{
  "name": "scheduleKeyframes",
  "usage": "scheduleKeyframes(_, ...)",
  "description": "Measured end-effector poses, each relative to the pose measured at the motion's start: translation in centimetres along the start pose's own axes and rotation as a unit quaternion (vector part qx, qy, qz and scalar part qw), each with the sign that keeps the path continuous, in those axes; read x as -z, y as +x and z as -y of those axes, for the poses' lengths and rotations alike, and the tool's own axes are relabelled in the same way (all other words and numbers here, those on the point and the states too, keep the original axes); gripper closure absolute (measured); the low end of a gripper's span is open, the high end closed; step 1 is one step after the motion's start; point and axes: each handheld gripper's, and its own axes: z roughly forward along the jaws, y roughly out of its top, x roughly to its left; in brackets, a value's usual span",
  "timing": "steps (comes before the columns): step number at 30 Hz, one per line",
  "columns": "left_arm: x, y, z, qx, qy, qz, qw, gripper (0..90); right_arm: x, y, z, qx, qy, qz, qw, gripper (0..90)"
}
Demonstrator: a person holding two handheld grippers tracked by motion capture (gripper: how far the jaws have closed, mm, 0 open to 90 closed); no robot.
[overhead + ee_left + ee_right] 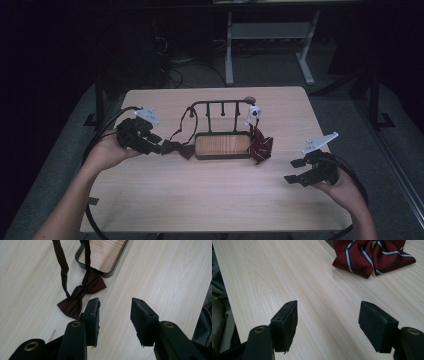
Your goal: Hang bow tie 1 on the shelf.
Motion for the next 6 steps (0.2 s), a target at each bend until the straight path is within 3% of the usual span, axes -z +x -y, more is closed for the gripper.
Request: scheduleKeyframes(6,-0.43,-0.49,0.84,-0.002,-0.002,0.001,1.0000,56.4,-0.04,-0.01,0.13,-0.001,0.002,0.001,1.0000,31.1)
